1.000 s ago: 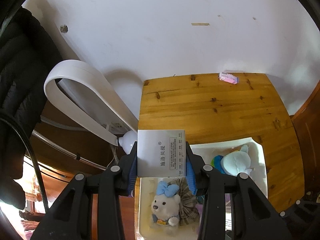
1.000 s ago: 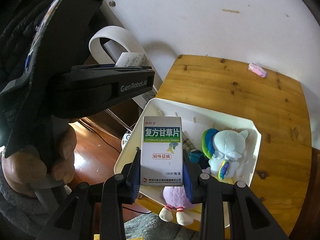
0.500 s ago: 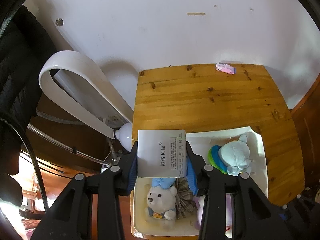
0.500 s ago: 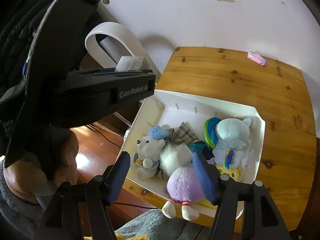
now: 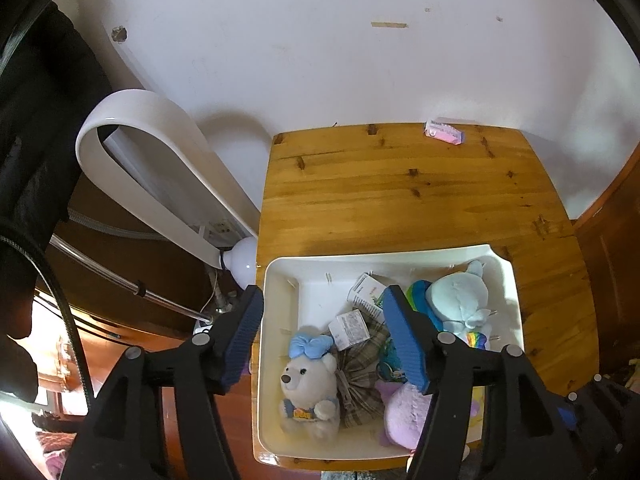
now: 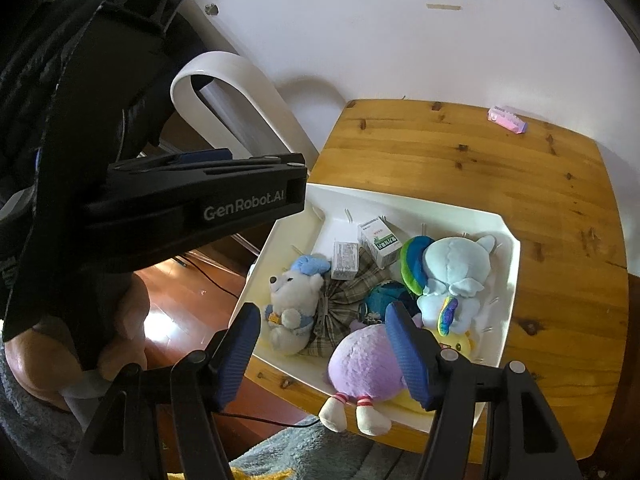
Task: Organize objects
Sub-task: 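Release the white box with the left tool while the right tool releases the green-labelled box, then move the right tool toward the pink packet on the table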
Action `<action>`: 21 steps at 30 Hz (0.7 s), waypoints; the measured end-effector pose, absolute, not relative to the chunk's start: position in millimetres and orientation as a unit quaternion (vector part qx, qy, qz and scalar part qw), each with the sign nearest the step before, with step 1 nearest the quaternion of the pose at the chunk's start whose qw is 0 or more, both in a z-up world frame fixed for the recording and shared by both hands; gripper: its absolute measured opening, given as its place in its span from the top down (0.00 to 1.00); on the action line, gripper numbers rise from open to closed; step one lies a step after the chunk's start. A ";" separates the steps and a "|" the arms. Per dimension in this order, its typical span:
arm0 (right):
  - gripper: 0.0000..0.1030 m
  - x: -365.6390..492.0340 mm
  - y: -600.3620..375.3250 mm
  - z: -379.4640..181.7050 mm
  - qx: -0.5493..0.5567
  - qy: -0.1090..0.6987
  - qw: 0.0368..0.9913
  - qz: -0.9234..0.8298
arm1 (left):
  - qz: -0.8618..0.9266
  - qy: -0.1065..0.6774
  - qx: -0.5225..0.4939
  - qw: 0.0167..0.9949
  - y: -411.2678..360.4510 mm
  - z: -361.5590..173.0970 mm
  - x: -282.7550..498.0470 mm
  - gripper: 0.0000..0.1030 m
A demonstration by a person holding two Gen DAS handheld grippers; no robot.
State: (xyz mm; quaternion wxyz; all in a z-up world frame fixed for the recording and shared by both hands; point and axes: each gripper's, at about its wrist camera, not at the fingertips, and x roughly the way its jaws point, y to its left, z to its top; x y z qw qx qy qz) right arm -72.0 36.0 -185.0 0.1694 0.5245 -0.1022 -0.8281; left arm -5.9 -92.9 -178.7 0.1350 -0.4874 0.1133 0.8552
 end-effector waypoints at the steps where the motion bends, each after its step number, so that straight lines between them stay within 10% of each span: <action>1: 0.36 -71.1 36.4 -184.1 0.524 -0.101 0.169 -0.829 | 0.856 0.113 -0.486 0.135 -92.6 -177.3 -4.7 0.35; 21: 0.36 -50.4 77.0 -154.0 0.484 -0.090 0.146 -0.858 | 0.873 0.087 -0.455 0.150 -94.4 -132.1 33.1 0.32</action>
